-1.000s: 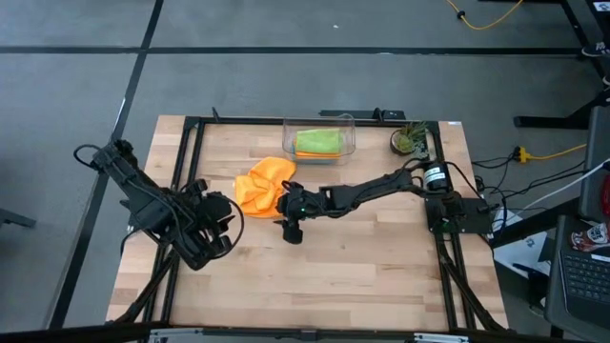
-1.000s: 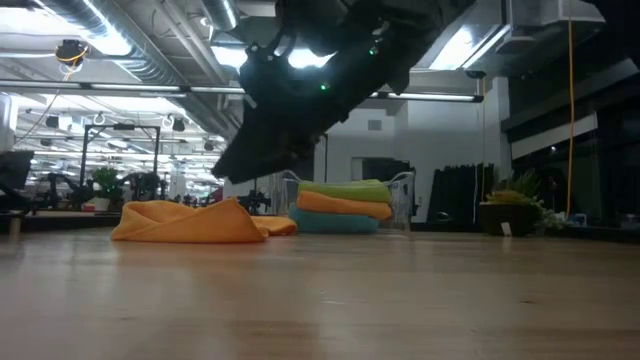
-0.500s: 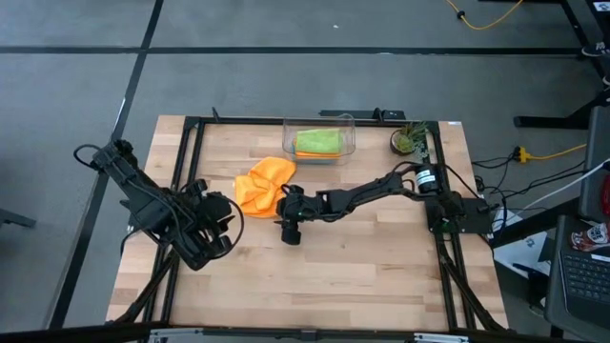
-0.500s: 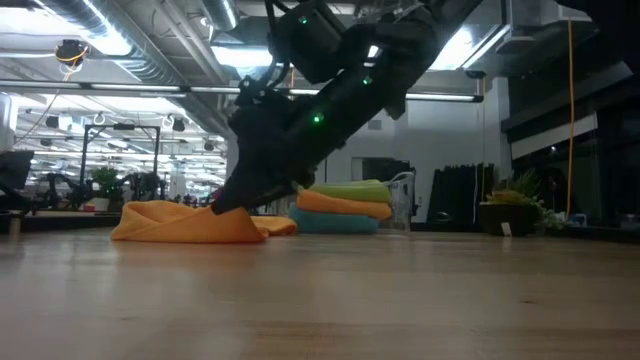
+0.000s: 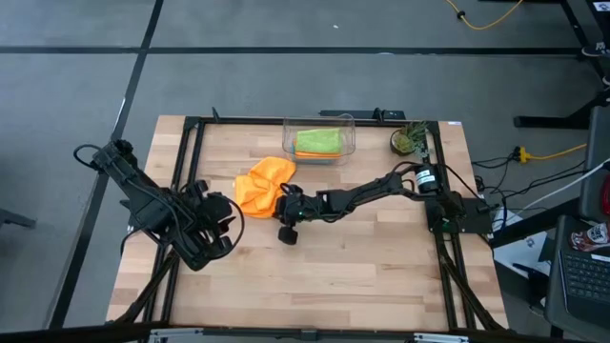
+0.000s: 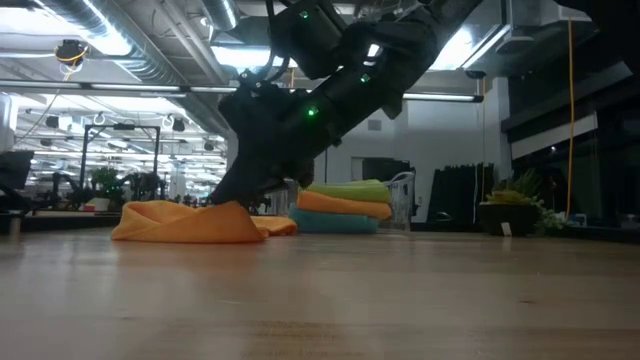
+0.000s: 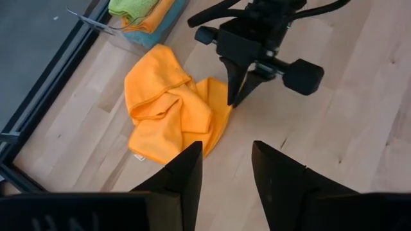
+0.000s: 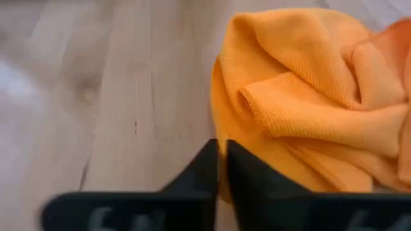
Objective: Fold microfiber towels
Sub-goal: Fold the orange microfiber cloth
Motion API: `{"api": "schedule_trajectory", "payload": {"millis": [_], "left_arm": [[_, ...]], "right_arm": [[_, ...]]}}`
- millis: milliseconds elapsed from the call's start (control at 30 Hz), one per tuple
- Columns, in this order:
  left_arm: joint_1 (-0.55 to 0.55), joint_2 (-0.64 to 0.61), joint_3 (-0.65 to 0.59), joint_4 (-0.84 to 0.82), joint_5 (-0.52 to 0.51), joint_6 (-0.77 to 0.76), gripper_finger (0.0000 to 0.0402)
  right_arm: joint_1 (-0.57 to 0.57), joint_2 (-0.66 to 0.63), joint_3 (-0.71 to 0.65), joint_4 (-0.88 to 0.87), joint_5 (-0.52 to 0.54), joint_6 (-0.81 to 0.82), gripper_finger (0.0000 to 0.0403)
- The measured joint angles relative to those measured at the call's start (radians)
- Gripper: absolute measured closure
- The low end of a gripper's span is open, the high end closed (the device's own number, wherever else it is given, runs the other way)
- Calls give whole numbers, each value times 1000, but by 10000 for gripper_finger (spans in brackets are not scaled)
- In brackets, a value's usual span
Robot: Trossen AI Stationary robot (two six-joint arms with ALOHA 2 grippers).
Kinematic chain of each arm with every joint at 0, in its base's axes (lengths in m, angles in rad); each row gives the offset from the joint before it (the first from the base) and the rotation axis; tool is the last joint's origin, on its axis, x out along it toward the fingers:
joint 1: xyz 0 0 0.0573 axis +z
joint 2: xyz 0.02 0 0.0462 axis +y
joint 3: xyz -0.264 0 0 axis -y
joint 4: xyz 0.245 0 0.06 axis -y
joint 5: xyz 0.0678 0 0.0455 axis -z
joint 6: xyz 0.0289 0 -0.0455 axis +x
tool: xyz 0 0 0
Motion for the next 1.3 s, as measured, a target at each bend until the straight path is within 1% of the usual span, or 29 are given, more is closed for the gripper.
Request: {"api": "schedule_trajectory", "payload": {"millis": [33, 67, 133, 300, 400, 667, 833, 967, 1133, 1300], "left_arm": [[0, 0, 0, 5, 5, 0, 274], [0, 0, 0, 11, 10, 0, 274], [0, 0, 0, 29, 14, 0, 275], [0, 0, 0, 51, 16, -3, 275], [0, 0, 0, 74, 56, -5, 275], [-2, 0, 0, 128, 68, -1, 275], [-1, 0, 0, 148, 64, 1, 275], [0, 0, 0, 195, 44, 35, 275], [0, 0, 0, 299, 28, 153, 275], [0, 10, 0, 308, 12, 193, 275]], "right_arm": [[0, 0, 0, 1, 0, 31, 382], [0, 0, 0, -2, 0, 57, 391], [0, 0, 0, -2, 0, 102, 396], [9, 0, 0, 5, 0, 149, 399], [23, -19, 0, -1, 0, 194, 400], [72, -142, 1, 4, 2, 188, 401], [91, -201, 2, 2, 55, 168, 402], [97, -214, 2, 8, 76, 166, 402], [97, -216, 8, 5, 76, 166, 403], [97, -217, 71, 11, 78, 132, 403]]}}
